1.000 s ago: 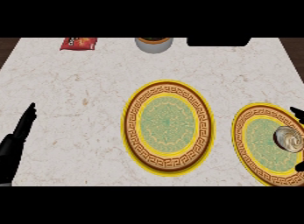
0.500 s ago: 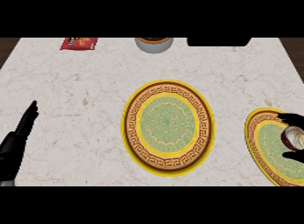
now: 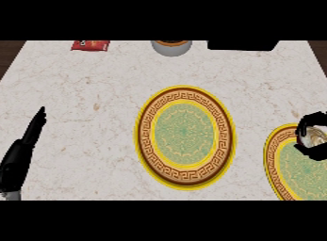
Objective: Pick the cupcake from the plate and place it in the plate
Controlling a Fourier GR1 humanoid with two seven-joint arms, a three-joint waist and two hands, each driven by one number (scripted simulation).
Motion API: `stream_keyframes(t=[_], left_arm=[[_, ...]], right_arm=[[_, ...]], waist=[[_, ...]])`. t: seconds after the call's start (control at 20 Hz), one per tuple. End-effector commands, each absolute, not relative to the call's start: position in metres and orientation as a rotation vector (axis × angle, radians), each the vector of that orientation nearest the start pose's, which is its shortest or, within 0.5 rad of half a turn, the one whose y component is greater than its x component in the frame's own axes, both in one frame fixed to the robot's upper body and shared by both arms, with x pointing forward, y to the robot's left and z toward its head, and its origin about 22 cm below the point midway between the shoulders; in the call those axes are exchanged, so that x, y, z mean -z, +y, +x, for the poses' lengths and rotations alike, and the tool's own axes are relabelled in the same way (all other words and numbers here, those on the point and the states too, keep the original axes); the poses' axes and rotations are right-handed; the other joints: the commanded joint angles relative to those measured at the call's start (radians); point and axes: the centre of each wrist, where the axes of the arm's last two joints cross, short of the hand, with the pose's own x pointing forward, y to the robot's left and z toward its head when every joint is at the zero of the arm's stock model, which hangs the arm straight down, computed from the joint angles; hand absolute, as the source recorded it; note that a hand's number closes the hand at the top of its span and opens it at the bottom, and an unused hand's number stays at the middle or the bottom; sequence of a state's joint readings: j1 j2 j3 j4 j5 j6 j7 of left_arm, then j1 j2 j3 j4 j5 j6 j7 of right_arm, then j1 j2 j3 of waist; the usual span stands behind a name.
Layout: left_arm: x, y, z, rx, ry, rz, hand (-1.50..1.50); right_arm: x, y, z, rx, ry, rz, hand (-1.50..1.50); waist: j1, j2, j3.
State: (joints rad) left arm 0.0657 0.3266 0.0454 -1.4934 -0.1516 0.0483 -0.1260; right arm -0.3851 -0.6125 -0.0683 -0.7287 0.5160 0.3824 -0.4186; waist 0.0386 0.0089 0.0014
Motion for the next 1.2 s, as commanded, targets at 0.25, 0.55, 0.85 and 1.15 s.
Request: stream_keyframes(t=[0.25, 0.55, 0.85, 1.15], left_arm=[[-0.008, 0.306, 0.243, 0.387, -1.6, 0.371, 0.0], [0.004, 0.315, 0.234, 0.364, -1.567, 0.399, 0.0], [0.005, 0.311, 0.232, 0.356, -1.573, 0.402, 0.0], [-0.001, 0.327, 0.236, 0.323, -1.527, 0.444, 0.0]], right_arm=[[-0.079, -0.379, 0.382, -1.491, -1.281, -0.548, 1.5], [-0.074, -0.386, 0.393, -1.406, -1.509, -0.684, 1.5], [-0.116, -0.396, 0.41, -1.262, -1.803, -0.762, 1.5], [-0.139, -0.396, 0.418, -1.227, -2.118, -0.421, 1.5]], waist=[[0.098, 0.032, 0.005], [0.058, 0.024, 0.005], [0.04, 0.018, 0.004], [-0.001, 0.003, 0.001]])
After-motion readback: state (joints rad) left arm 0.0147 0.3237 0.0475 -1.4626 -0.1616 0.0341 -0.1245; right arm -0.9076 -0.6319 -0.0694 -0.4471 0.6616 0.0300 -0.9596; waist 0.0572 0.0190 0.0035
